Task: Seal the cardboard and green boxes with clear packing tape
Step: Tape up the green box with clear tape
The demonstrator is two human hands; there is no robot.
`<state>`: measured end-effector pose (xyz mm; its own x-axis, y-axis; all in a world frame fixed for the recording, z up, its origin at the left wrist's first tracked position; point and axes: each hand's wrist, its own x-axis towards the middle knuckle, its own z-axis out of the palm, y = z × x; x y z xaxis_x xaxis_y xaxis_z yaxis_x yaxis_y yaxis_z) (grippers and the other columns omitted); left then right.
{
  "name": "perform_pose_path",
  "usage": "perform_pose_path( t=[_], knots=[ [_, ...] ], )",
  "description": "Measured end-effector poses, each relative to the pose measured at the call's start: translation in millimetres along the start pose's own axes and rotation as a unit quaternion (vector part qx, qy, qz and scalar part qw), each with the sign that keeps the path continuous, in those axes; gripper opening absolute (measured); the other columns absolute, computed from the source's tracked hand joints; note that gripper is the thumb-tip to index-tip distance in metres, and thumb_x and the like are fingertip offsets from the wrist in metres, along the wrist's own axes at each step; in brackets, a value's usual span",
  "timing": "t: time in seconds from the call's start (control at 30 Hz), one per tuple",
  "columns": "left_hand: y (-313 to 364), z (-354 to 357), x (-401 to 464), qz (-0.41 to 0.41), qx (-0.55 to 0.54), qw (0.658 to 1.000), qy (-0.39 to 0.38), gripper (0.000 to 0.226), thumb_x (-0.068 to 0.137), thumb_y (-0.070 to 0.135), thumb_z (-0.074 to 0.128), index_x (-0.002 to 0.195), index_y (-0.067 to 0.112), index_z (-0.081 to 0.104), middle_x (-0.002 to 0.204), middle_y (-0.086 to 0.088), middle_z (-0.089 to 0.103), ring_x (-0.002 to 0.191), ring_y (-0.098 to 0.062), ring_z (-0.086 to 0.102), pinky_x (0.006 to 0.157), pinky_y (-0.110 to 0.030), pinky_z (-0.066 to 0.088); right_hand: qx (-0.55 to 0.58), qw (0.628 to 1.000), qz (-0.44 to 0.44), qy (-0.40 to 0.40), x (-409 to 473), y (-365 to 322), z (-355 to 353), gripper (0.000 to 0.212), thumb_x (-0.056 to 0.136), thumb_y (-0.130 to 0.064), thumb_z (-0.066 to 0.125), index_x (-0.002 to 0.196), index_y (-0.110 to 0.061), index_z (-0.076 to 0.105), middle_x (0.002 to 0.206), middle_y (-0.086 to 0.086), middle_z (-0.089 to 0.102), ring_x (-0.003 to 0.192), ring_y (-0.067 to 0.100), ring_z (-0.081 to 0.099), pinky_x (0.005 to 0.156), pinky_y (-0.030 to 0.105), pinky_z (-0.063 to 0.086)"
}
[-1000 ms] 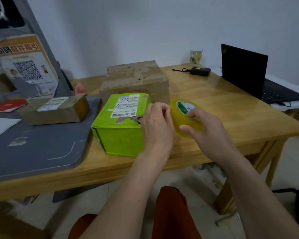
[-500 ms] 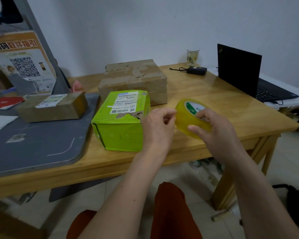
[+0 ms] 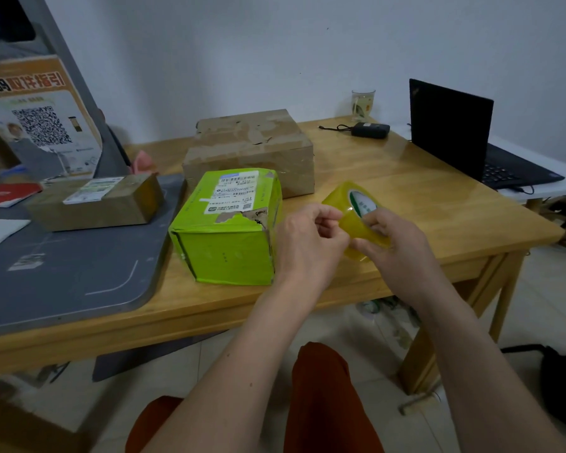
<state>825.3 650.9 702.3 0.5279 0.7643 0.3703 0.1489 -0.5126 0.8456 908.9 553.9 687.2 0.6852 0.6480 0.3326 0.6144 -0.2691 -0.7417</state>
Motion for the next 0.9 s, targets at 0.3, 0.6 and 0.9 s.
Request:
perform_pose_path(
  t=[0.3, 0.6, 0.9],
  knots=[
    [2.7, -8.0, 7.6, -0.09, -0.113, 0.986, -0.079, 0.023, 0.077, 0.02, 0.079, 0.085, 0.018, 0.058, 0.074, 0.006, 0.054, 0.066, -0.007, 0.049, 0.063, -0.018, 0.043, -0.019, 0.999, 0.023, 0.021, 4.9, -4.9, -1.6, 0.018, 0.089, -0.029, 0.067, 0.103, -0.023, 0.057, 0.103, -0.005, 0.055, 0.101, 0.012, 0.05, 0.079, 0.029, 0.041],
    [10.0, -8.1, 26.1, 0.087, 0.028, 0.995, 0.026, 0.005, 0.078, 0.017, 0.08, 0.077, 0.021, 0.076, 0.087, 0.007, 0.062, 0.088, -0.009, 0.059, 0.082, -0.028, 0.047, 0.006, 1.0, -0.011, 0.029, -1.6, -11.2, -4.9, 0.025, 0.091, -0.04, 0.06, 0.102, -0.018, 0.056, 0.092, -0.001, 0.063, 0.088, 0.019, 0.059, 0.07, 0.037, 0.049],
    [36.3, -29.5, 50.1, 0.057, -0.147, 0.986, 0.051, 0.024, 0.082, 0.005, 0.074, 0.067, 0.023, 0.07, 0.064, 0.004, 0.07, 0.064, -0.01, 0.065, 0.074, -0.034, 0.057, 0.19, 0.968, -0.156, -0.042, -18.0, -17.9, -8.5, 0.03, 0.083, -0.039, 0.068, 0.087, -0.01, 0.065, 0.074, 0.004, 0.066, 0.064, 0.012, 0.062, 0.055, 0.023, 0.049]
  ],
)
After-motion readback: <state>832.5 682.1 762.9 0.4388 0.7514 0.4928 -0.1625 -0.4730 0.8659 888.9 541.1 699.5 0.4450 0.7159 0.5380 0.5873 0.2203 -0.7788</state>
